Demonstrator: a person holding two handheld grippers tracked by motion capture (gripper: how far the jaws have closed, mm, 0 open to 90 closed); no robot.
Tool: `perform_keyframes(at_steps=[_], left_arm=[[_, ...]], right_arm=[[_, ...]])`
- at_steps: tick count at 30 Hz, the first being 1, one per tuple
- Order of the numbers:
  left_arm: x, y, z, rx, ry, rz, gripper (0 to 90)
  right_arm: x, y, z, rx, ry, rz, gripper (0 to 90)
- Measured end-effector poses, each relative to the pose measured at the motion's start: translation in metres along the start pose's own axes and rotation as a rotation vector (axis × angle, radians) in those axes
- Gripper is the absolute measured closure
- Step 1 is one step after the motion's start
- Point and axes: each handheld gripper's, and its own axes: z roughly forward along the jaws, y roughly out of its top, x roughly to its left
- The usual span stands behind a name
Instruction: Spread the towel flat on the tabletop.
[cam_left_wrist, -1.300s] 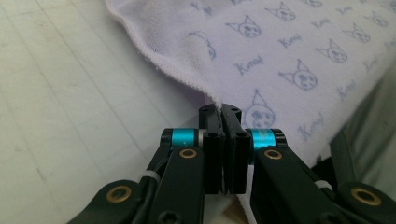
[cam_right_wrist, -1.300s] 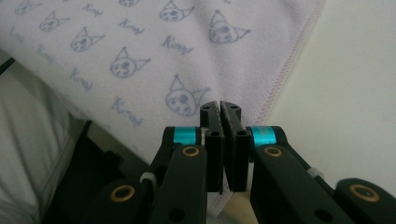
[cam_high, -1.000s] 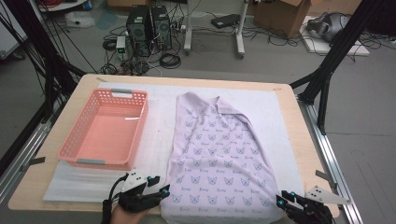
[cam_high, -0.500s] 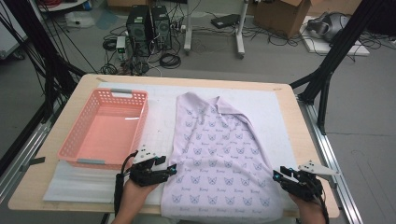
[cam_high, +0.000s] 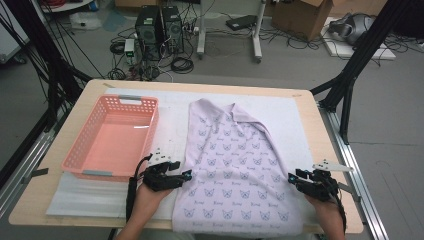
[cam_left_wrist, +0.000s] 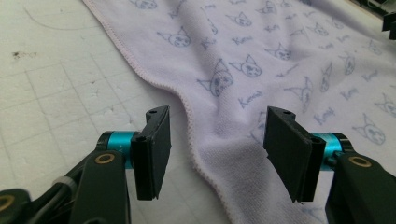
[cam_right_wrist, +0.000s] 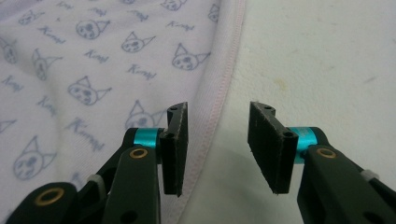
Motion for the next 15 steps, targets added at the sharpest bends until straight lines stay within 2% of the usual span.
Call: perform_keyframes(at_steps=[2, 3, 5, 7, 8, 10, 11, 12, 13, 14, 15], left_arm=[[0.001, 0.001, 0.001, 0.006, 0.007, 0.003, 41.7], [0.001, 0.001, 0.003, 0.009, 0.012, -0.019, 41.7], [0.0, 0.0, 0.004, 0.014, 0.008, -0.021, 41.7], [-0.002, -0.001, 0.008, 0.027, 0.007, -0.017, 41.8], [-0.005, -0.002, 0.013, 0.051, 0.0, -0.005, 42.4], [-0.008, -0.002, 0.014, 0.059, 0.012, 0.011, 44.6], [-0.01, -0.002, 0.014, 0.059, 0.014, 0.024, 49.3], [-0.012, -0.003, 0.014, 0.069, 0.017, 0.04, 52.3], [-0.019, -0.003, 0.015, 0.076, 0.078, 0.084, 58.7], [-0.021, -0.004, 0.015, 0.078, 0.096, 0.097, 65.3], [-0.02, -0.004, 0.014, 0.084, 0.085, 0.1, 73.3]], right_arm=[[0.002, 0.001, 0.005, -0.002, 0.001, -0.004, 57.4], [0.003, 0.002, 0.008, 0.004, 0.003, -0.016, 57.4], [0.005, 0.004, 0.013, 0.028, -0.002, -0.041, 57.4], [0.006, 0.005, 0.015, 0.029, -0.006, -0.063, 58.3], [0.006, 0.005, 0.016, 0.027, -0.013, -0.072, 60.4], [0.007, 0.003, 0.015, 0.02, -0.03, -0.081, 67.4], [0.006, 0.003, 0.014, 0.024, -0.027, -0.079, 76.8], [0.005, 0.003, 0.013, 0.031, -0.011, -0.064, 82.0], [0.005, 0.003, 0.012, 0.036, -0.008, -0.051, 83.9], [0.006, 0.003, 0.011, 0.039, -0.011, -0.061, 84.9], [0.007, 0.003, 0.01, 0.043, -0.015, -0.069, 85.4]])
